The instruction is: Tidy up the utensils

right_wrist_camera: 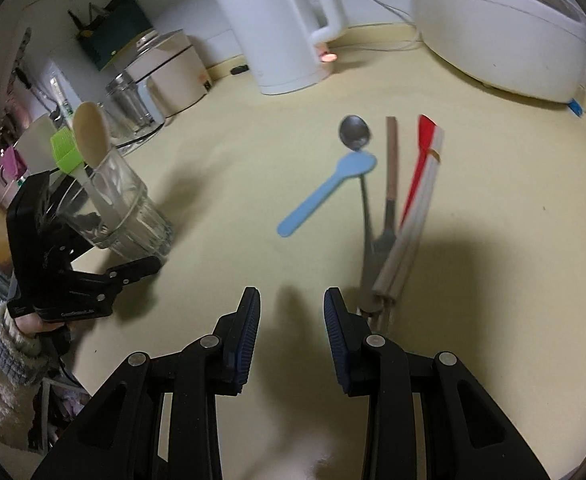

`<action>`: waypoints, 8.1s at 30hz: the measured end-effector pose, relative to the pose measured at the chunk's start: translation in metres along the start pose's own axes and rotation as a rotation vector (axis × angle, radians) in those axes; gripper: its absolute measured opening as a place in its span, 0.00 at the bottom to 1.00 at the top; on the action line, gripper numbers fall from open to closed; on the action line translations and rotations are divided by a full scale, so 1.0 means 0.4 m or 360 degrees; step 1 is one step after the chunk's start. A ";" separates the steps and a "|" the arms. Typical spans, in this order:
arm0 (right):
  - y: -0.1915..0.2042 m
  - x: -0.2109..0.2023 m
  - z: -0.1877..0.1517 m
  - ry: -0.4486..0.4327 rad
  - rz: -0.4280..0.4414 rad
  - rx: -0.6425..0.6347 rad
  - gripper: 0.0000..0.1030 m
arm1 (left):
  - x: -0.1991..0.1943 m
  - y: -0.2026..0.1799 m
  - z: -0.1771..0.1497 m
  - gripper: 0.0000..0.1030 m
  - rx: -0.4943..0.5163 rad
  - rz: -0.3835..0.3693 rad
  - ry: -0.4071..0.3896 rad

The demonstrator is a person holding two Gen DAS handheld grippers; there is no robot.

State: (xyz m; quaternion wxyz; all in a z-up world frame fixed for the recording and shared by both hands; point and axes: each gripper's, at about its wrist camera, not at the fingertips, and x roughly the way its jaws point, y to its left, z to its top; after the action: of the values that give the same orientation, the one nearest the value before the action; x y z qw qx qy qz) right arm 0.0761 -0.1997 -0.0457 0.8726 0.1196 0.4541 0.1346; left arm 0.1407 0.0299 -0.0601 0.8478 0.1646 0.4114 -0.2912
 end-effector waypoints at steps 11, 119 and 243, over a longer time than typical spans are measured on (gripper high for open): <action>0.045 0.089 0.094 -0.0009 -0.0167 -0.0025 0.32 | 0.006 -0.002 0.005 0.68 -0.0001 0.0000 0.0001; 0.242 0.206 0.095 0.0126 -0.0334 -0.0489 0.43 | 0.004 0.008 -0.003 0.69 -0.0010 -0.0008 0.0001; 0.331 -0.139 0.255 -0.0574 0.0593 -0.0329 0.28 | 0.001 0.005 0.000 0.69 -0.0008 0.0000 0.0002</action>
State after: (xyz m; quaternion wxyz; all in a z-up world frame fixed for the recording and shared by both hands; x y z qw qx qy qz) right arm 0.1129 -0.1038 0.0975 0.9071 0.1333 0.2455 0.3149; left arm 0.1421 0.0313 -0.0606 0.8480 0.1626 0.4127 -0.2901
